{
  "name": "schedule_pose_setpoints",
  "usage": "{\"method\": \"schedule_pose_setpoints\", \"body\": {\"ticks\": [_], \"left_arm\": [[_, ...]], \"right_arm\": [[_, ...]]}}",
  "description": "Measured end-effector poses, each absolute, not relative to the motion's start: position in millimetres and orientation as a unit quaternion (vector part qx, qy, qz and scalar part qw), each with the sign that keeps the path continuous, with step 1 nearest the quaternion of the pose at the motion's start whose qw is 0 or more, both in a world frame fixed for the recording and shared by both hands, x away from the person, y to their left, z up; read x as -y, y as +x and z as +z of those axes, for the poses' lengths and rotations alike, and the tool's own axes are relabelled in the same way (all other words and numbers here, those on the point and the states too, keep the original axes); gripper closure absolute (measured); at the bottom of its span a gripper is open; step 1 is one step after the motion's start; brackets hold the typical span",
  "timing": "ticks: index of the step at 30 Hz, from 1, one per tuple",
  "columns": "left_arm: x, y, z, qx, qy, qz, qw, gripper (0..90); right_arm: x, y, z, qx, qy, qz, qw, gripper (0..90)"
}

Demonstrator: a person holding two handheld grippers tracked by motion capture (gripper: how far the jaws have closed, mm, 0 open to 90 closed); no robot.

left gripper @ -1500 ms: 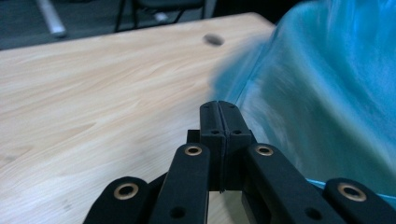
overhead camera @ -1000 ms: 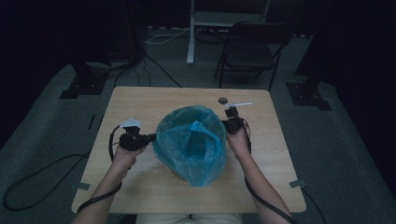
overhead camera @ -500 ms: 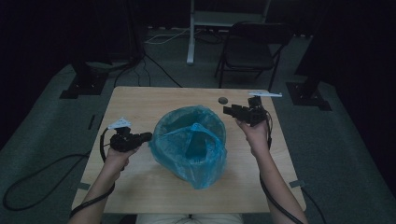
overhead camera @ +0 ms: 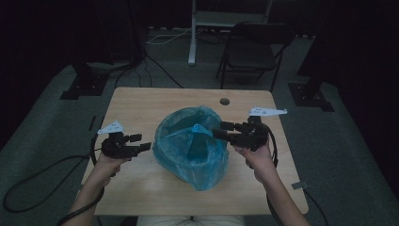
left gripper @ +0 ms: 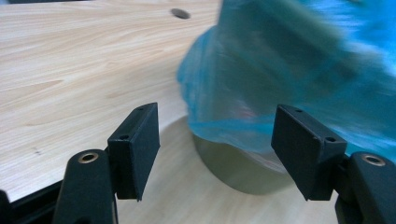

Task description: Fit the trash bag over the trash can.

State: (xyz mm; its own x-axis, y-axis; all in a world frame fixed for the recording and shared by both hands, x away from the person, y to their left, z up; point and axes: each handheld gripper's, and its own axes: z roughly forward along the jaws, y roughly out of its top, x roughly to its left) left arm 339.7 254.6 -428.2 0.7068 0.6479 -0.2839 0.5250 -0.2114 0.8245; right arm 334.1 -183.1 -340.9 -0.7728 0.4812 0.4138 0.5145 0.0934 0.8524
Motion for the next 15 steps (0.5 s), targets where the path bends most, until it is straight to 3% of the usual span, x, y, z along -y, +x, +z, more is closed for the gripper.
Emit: {"method": "schedule_pose_setpoints", "body": {"ticks": [5, 6, 7, 8, 9, 10, 13, 15], "left_arm": [[-251, 332, -427, -0.362, 0.783, 0.051, 0.503, 33.2], [-250, 332, -427, -0.363, 0.784, 0.051, 0.501, 33.2], [-248, 331, -427, -0.361, 0.785, 0.050, 0.501, 33.2], [-247, 331, -427, -0.357, 0.786, 0.049, 0.503, 33.2], [-246, 331, -426, -0.356, 0.786, 0.048, 0.503, 33.2], [-245, 331, -426, -0.354, 0.787, 0.047, 0.503, 33.2], [-242, 329, -421, -0.345, 0.790, 0.051, 0.505, 33.3], [-241, 326, -415, -0.335, 0.791, 0.054, 0.509, 33.3]], "right_arm": [[170, 337, -350, 0.769, -0.336, -0.544, -0.005, 36.4], [167, 345, -356, 0.780, -0.338, -0.527, -0.004, 44.7], [167, 345, -356, 0.780, -0.338, -0.527, -0.004, 44.7], [165, 347, -358, 0.782, -0.339, -0.522, -0.006, 55.2], [163, 350, -359, 0.786, -0.334, -0.520, 0.000, 74.6], [163, 350, -359, 0.786, -0.334, -0.520, 0.000, 74.6], [162, 345, -353, 0.786, -0.319, -0.530, -0.012, 88.3], [162, 343, -351, 0.785, -0.314, -0.534, -0.012, 89.3]]}}
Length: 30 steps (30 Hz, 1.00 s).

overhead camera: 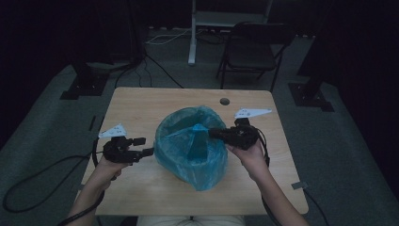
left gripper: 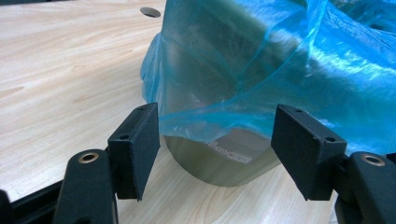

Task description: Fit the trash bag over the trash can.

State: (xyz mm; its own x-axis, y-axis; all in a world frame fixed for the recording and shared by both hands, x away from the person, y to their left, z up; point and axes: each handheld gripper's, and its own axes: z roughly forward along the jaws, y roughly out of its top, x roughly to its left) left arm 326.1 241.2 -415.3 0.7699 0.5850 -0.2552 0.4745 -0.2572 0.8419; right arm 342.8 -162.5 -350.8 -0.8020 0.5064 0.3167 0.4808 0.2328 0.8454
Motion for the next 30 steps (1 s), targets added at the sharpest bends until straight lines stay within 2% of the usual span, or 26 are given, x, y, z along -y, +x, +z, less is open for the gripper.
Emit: {"method": "schedule_pose_setpoints", "body": {"ticks": [10, 17, 23, 27, 28, 30], "left_arm": [[-231, 301, -383, -0.270, 0.803, 0.068, 0.527, 33.3], [-210, 306, -364, -0.238, 0.819, 0.086, 0.515, 33.5], [-198, 318, -363, -0.226, 0.820, 0.075, 0.520, 61.6], [-194, 315, -363, -0.227, 0.821, 0.086, 0.517, 86.4], [-196, 313, -362, -0.225, 0.819, 0.083, 0.522, 90.0], [-200, 307, -361, -0.220, 0.813, 0.078, 0.533, 90.0]], "right_arm": [[147, 310, -328, -0.788, 0.244, 0.565, -0.008, 89.5], [130, 297, -320, -0.794, 0.210, 0.570, -0.016, 89.4], [131, 296, -319, -0.791, 0.205, 0.576, -0.030, 89.4], [132, 295, -320, -0.789, 0.205, 0.578, -0.033, 89.4], [132, 294, -320, -0.789, 0.206, 0.578, -0.032, 89.5], [133, 293, -320, -0.788, 0.206, 0.580, -0.034, 89.4]]}}
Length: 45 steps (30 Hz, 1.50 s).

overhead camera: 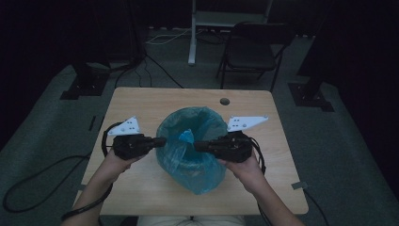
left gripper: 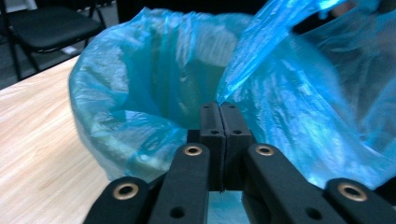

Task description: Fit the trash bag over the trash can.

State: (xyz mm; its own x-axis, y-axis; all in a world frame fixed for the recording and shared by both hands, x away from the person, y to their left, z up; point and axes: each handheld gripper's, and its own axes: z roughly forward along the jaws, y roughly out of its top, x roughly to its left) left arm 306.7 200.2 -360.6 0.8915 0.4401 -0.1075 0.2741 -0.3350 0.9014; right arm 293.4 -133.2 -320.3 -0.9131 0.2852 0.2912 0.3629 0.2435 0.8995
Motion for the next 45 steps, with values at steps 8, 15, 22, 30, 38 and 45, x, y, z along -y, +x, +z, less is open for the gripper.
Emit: {"method": "schedule_pose_setpoints", "body": {"ticks": [8, 15, 22, 30, 38, 45], "left_arm": [[-205, 274, -389, -0.187, 0.841, 0.051, 0.506, 90.0], [-197, 275, -430, -0.204, 0.854, 0.031, 0.477, 90.0], [-192, 279, -456, -0.232, 0.863, 0.045, 0.447, 90.0], [-194, 283, -474, -0.252, 0.854, 0.023, 0.454, 75.4], [-235, 282, -461, -0.283, 0.812, 0.026, 0.509, 56.3], [-243, 295, -454, -0.318, 0.805, 0.038, 0.500, 30.2]], "right_arm": [[137, 265, -360, 0.794, -0.211, -0.567, 0.060, 89.1], [145, 268, -413, 0.793, -0.271, -0.540, 0.083, 88.5], [159, 280, -459, 0.790, -0.337, -0.506, 0.086, 86.2], [175, 284, -481, 0.775, -0.377, -0.499, 0.091, 61.7], [228, 277, -448, 0.731, -0.363, -0.569, 0.097, 30.0], [258, 291, -432, 0.710, -0.424, -0.562, 0.023, 30.2]]}}
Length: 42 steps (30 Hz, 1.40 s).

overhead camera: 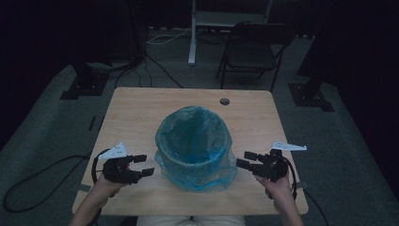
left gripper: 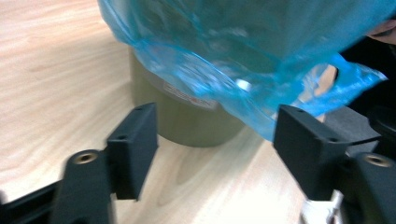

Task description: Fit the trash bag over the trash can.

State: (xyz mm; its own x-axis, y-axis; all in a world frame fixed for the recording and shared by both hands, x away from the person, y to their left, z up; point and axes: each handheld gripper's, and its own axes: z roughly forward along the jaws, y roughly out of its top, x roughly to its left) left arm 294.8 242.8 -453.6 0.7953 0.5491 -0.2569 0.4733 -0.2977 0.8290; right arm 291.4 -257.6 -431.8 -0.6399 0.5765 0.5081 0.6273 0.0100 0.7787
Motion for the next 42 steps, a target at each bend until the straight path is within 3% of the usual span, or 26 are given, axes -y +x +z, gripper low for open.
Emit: {"method": "schedule_pose_setpoints", "body": {"ticks": [5, 8, 9, 10, 13, 14, 18, 28, 29, 30, 32, 33, 34, 36, 37, 41, 42], "left_arm": [[-236, 317, -461, -0.327, 0.799, 0.005, 0.504, 30.1], [-225, 326, -467, -0.322, 0.805, -0.004, 0.499, 31.8], [-225, 326, -467, -0.322, 0.805, -0.004, 0.499, 39.5], [-220, 330, -468, -0.321, 0.807, -0.008, 0.496, 56.1], [-214, 333, -466, -0.323, 0.805, 0.007, 0.497, 85.2], [-214, 334, -465, -0.325, 0.802, 0.010, 0.501, 88.1], [-218, 340, -466, -0.357, 0.789, 0.013, 0.500, 90.0], [-212, 341, -482, -0.373, 0.808, 0.022, 0.456, 89.9], [-213, 340, -482, -0.372, 0.804, 0.023, 0.462, 89.8], [-214, 340, -482, -0.373, 0.803, 0.026, 0.464, 89.5], [-217, 338, -480, -0.374, 0.799, 0.037, 0.469, 74.8], [-219, 336, -478, -0.369, 0.796, 0.038, 0.478, 61.0], [-221, 334, -476, -0.372, 0.792, 0.047, 0.481, 53.3], [-222, 332, -475, -0.369, 0.789, 0.054, 0.488, 37.1], [-226, 327, -474, -0.365, 0.787, 0.064, 0.493, 30.9], [-230, 322, -475, -0.353, 0.789, 0.074, 0.498, 25.0], [-230, 321, -476, -0.347, 0.793, 0.071, 0.496, 10.2]], "right_arm": [[246, 313, -444, 0.727, -0.430, -0.532, 0.052, 38.4], [238, 323, -453, 0.741, -0.422, -0.518, 0.066, 68.7], [238, 323, -453, 0.741, -0.422, -0.518, 0.066, 68.7], [236, 333, -453, 0.746, -0.429, -0.507, 0.053, 90.0], [235, 344, -450, 0.744, -0.438, -0.503, 0.035, 90.0], [235, 348, -448, 0.745, -0.442, -0.499, 0.025, 90.0], [233, 368, -445, 0.739, -0.458, -0.495, -0.005, 90.0], [215, 390, -492, 0.752, -0.490, -0.441, 0.015, 90.0], [216, 389, -494, 0.750, -0.493, -0.440, 0.015, 88.9], [217, 388, -495, 0.747, -0.495, -0.443, 0.016, 82.0], [220, 385, -491, 0.740, -0.497, -0.453, 0.003, 66.0], [223, 382, -487, 0.736, -0.497, -0.460, -0.004, 57.0], [225, 380, -483, 0.731, -0.497, -0.467, -0.011, 49.3], [228, 379, -478, 0.728, -0.496, -0.474, -0.014, 45.3], [235, 375, -470, 0.719, -0.493, -0.489, -0.023, 36.9], [245, 369, -459, 0.708, -0.491, -0.507, -0.033, 27.1], [251, 367, -453, 0.713, -0.479, -0.511, -0.033, 21.6]]}}
